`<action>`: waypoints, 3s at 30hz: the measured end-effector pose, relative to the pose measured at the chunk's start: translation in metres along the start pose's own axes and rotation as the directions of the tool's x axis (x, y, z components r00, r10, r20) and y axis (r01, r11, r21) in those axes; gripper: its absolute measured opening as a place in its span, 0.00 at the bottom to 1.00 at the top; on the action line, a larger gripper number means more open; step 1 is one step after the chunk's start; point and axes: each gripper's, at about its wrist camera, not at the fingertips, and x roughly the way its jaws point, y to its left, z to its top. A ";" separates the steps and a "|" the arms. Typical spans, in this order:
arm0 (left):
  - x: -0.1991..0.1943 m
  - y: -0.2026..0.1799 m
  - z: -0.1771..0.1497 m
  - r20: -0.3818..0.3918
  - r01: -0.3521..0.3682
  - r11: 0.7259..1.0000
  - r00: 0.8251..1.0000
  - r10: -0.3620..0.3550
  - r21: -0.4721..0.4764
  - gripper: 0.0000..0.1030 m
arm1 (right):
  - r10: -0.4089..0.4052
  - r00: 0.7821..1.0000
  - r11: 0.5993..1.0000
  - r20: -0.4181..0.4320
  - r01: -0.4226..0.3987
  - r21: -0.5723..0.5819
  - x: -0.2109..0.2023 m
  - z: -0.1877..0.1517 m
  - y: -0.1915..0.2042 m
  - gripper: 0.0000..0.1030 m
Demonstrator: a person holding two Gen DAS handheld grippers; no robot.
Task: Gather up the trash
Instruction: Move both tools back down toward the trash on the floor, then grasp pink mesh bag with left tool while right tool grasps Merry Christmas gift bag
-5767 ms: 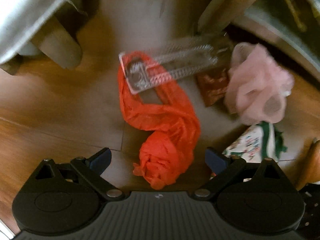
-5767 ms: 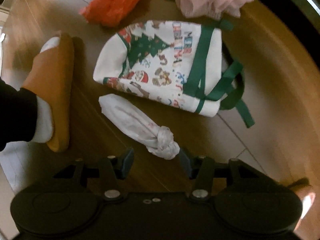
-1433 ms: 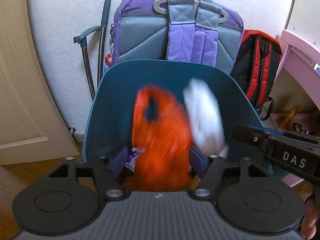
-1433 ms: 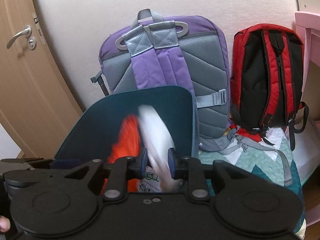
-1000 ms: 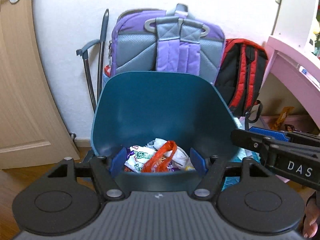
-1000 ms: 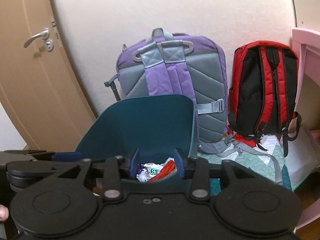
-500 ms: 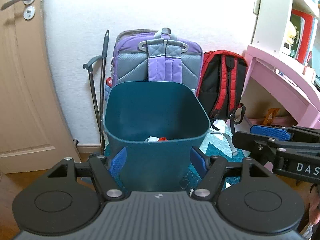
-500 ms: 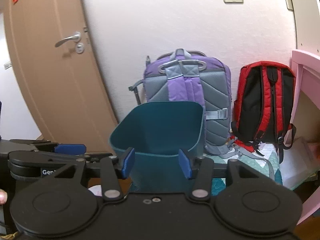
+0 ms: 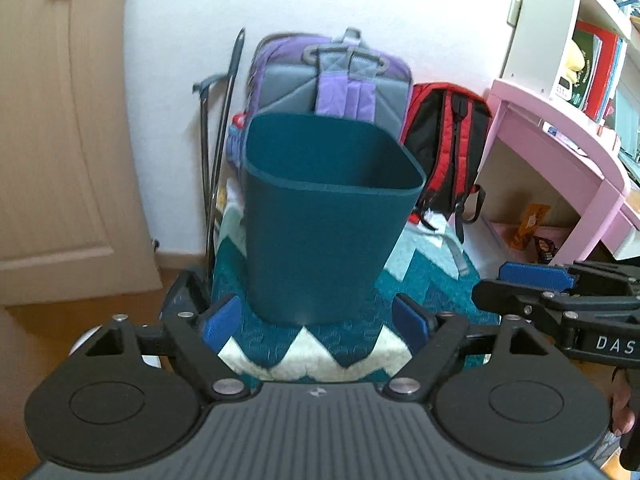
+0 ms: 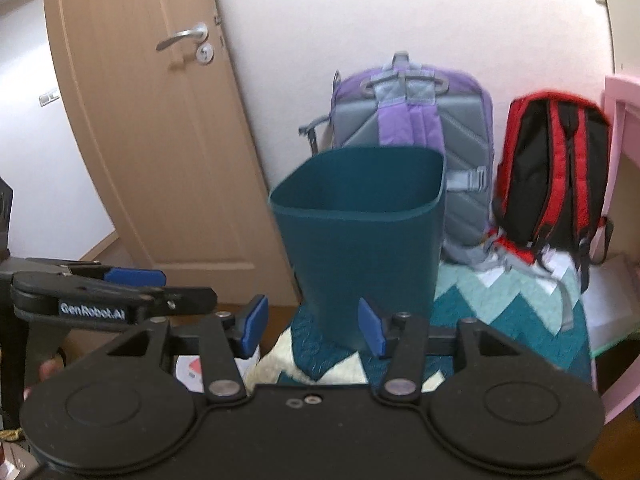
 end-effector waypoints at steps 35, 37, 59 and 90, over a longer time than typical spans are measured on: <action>0.299 0.112 -0.226 -0.505 -0.004 1.000 0.863 0.019 0.031 0.96 | 0.055 0.683 0.932 -0.728 0.225 0.282 0.293 -0.338 -0.072 0.50; 0.320 0.111 -0.239 -0.530 0.013 0.999 0.848 0.014 0.047 0.96 | 0.062 0.650 0.930 -0.757 0.239 0.280 0.307 -0.357 -0.074 0.50; 0.472 0.097 -0.335 -0.625 0.090 0.983 0.780 0.029 0.158 0.95 | 0.239 0.529 0.730 -0.814 0.455 0.510 0.403 -0.489 -0.100 0.50; 0.468 0.118 -0.333 -0.656 0.063 0.995 0.755 0.007 0.083 0.08 | 0.102 0.627 0.825 -0.772 0.380 0.417 0.367 -0.449 -0.129 0.01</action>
